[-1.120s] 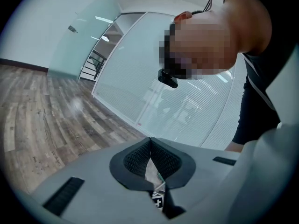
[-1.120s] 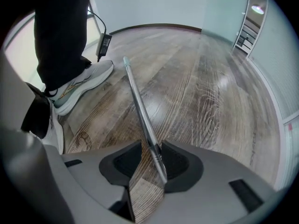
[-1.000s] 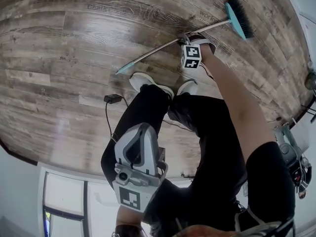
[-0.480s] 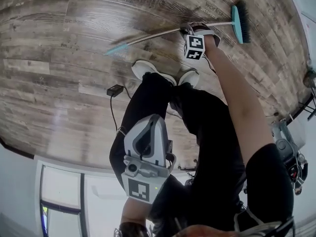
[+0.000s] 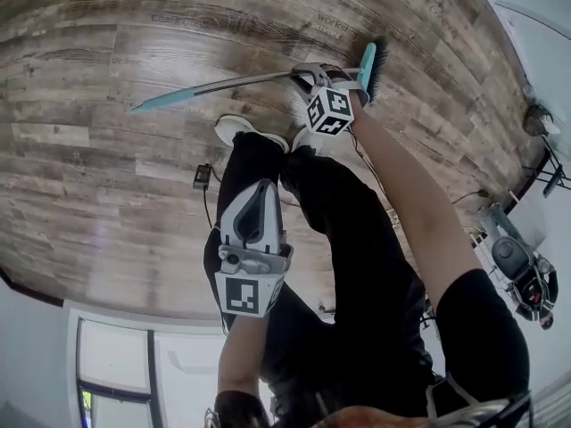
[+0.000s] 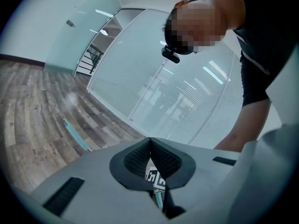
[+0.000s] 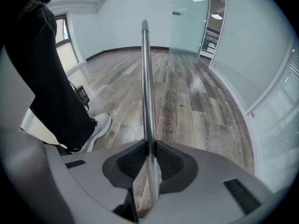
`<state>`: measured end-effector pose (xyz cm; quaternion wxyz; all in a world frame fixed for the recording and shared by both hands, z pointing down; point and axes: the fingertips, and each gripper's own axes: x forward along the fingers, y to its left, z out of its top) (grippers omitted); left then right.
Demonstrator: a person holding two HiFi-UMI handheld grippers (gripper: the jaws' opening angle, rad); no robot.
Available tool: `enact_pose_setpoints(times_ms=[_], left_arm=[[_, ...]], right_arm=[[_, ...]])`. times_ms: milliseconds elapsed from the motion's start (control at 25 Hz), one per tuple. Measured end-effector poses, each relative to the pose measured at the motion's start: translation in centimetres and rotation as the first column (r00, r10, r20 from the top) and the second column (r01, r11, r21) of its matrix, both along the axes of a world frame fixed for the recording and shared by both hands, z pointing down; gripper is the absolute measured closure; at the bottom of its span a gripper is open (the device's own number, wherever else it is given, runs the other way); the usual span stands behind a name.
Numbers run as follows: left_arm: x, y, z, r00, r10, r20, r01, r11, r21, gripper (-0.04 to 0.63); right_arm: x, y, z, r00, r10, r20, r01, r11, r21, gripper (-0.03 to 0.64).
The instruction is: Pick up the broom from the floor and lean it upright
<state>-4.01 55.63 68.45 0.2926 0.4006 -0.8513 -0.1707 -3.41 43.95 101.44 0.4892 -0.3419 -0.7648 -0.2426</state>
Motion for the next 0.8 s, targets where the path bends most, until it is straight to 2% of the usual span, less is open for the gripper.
enact_pose_setpoints(times_ms=[240,400,480,600,720,800], left_arm=[[0.4,-1.1,-7.2,0.997,0.067,0.040,-0.067,0.998,-0.019,0.577],[1.9,-1.7,-13.2,0.991,0.118,0.056,-0.116,0.993,-0.034,0.577],[2.7,-2.4,-16.4,0.988,0.141,0.069,-0.138,0.990,-0.039,0.577],[4.1,-4.0,-20.6,0.970,0.208,0.130,-0.200,0.977,-0.067,0.577],[4.9,-5.3,-25.3,0.962,0.229,0.149,-0.223,0.973,-0.057,0.577],[4.8,-6.5,-28.6,0.957,0.234,0.170,-0.231,0.972,-0.039,0.577]], right_arm=[[1.2,-2.0,-10.2,0.990,0.122,0.071,-0.118,0.991,-0.063,0.538],[2.3,-3.0,-18.2,0.966,0.229,0.119,-0.216,0.970,-0.112,0.538],[2.8,-3.4,-22.7,0.946,0.296,0.134,-0.275,0.949,-0.154,0.538],[3.2,-3.9,-29.5,0.909,0.390,0.149,-0.356,0.910,-0.211,0.538],[3.7,-4.1,-37.0,0.845,0.506,0.171,-0.449,0.847,-0.285,0.538],[3.4,-4.8,-42.2,0.803,0.562,0.197,-0.476,0.804,-0.356,0.538]])
